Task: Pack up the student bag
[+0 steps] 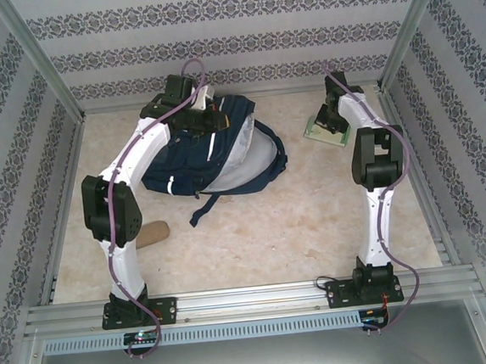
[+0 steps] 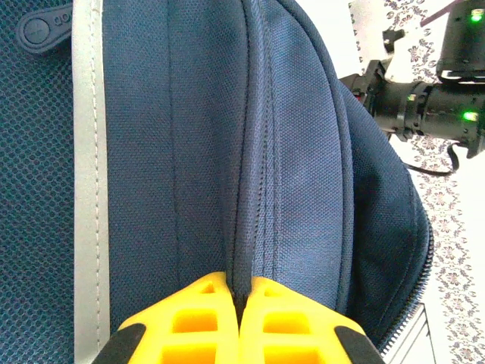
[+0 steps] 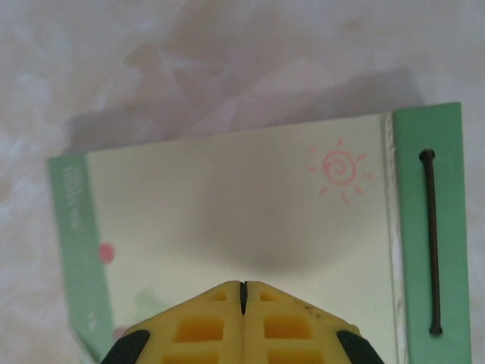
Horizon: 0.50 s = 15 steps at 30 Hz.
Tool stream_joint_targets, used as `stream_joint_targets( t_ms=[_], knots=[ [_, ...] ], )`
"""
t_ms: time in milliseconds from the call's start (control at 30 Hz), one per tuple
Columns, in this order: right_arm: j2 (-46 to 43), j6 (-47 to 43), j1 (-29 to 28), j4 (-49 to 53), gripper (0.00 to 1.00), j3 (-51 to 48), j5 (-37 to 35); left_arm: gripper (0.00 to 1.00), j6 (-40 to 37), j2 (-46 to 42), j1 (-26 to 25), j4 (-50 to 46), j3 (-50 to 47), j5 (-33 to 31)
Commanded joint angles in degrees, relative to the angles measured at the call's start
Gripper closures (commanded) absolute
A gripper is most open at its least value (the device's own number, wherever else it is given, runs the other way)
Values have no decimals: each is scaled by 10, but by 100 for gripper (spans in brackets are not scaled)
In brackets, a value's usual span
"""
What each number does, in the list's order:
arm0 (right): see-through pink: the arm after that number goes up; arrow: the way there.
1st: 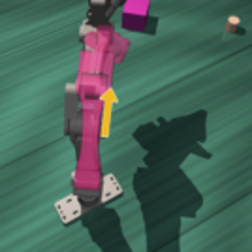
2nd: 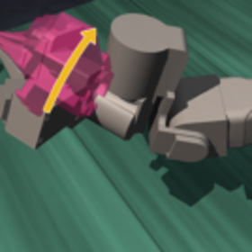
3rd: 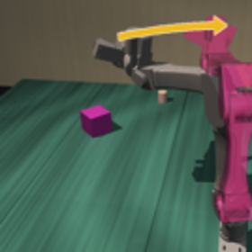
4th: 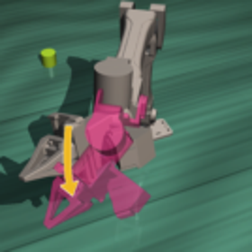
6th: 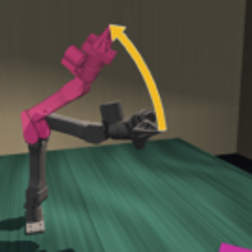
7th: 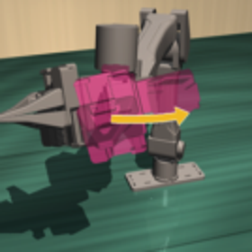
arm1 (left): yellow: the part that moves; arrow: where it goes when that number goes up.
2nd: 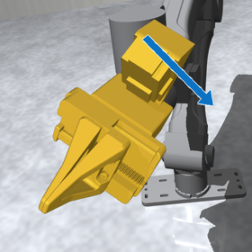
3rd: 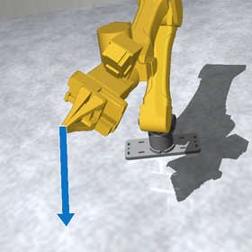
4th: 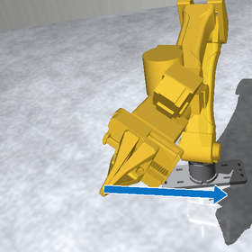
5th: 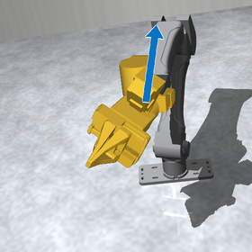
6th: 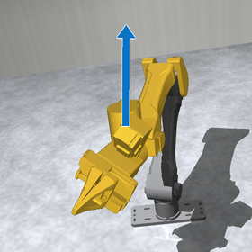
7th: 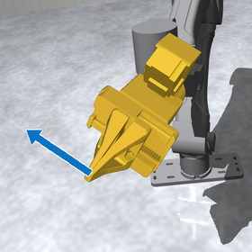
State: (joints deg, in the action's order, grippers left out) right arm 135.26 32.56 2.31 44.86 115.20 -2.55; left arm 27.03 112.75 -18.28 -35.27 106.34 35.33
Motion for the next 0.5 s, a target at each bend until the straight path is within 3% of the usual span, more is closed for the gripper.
stream_joint_targets(
  t_ms=[0,167,467],
  knots=[
    [46,-16,8,88,100,53,27,100,-17,-46,-6,-17,-4,6],
    [31,-19,2,90,100,14,50,100,-22,-51,-7,-17,-10,6],
    [-125,-13,-32,23,100,-223,75,96,-37,-26,-7,-21,8,14]
  ],
)
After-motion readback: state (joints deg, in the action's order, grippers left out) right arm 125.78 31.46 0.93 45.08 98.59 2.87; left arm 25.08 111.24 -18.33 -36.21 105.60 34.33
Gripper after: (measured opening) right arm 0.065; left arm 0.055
